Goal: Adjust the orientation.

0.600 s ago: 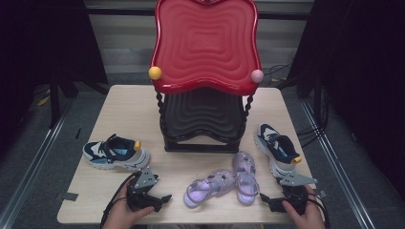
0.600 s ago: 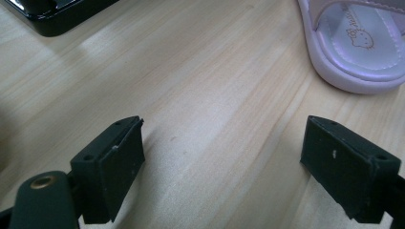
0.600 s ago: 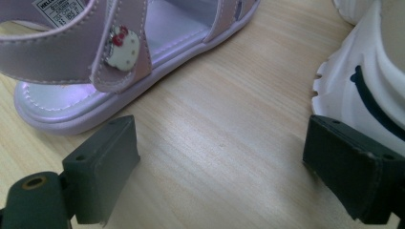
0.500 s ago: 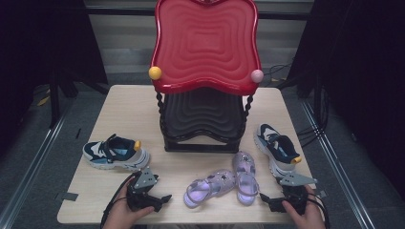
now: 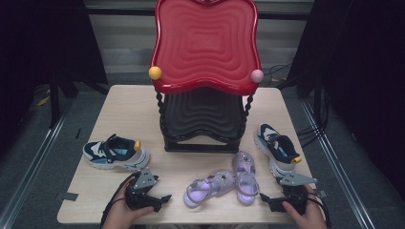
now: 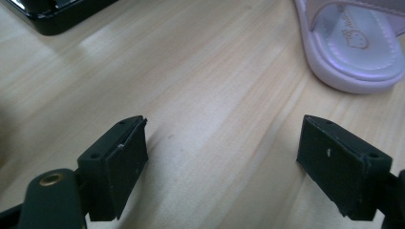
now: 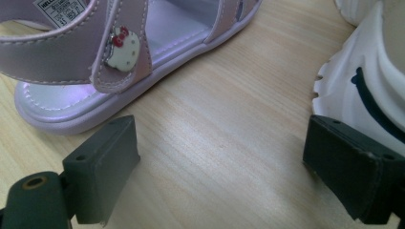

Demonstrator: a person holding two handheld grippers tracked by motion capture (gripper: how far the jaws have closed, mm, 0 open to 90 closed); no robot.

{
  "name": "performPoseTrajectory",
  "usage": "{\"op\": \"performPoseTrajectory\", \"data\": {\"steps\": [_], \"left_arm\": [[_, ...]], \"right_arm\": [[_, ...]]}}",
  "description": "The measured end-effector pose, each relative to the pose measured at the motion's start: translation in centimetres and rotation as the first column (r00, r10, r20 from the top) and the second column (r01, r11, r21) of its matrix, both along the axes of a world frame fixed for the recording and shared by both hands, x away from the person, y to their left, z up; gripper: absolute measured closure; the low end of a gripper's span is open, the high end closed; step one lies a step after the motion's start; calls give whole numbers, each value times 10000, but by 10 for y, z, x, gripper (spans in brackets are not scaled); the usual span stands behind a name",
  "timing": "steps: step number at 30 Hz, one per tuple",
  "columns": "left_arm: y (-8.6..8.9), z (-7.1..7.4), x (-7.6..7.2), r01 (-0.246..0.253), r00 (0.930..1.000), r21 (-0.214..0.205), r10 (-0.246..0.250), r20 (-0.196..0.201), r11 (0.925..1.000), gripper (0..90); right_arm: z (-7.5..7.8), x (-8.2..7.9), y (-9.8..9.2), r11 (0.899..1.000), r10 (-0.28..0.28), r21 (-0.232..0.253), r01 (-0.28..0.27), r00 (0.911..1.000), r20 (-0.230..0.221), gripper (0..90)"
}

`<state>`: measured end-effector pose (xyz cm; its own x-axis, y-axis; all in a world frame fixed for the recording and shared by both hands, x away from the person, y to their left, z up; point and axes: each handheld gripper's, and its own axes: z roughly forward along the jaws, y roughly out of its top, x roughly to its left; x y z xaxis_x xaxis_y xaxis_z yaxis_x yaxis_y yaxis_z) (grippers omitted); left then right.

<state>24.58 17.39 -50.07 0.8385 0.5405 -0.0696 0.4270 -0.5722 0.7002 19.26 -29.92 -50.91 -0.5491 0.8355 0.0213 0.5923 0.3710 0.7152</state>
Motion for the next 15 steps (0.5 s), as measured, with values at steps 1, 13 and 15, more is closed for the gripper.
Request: {"op": "performPoseTrajectory", "data": {"steps": [1,13,15], "left_arm": [[-2,7,0,24,10000,193,-23,-45,9998,274],[-27,57,13,212,9994,-1340,-248,-250,9908,303],[-34,62,15,239,9993,-1384,-276,-243,9901,306]], "right_arm": [[0,0,0,10000,3,-2,-3,10000,3,110],[0,0,0,10000,-21,-11,21,10000,14,111],[0,0,0,10000,-19,-11,19,10000,12,111]]}}
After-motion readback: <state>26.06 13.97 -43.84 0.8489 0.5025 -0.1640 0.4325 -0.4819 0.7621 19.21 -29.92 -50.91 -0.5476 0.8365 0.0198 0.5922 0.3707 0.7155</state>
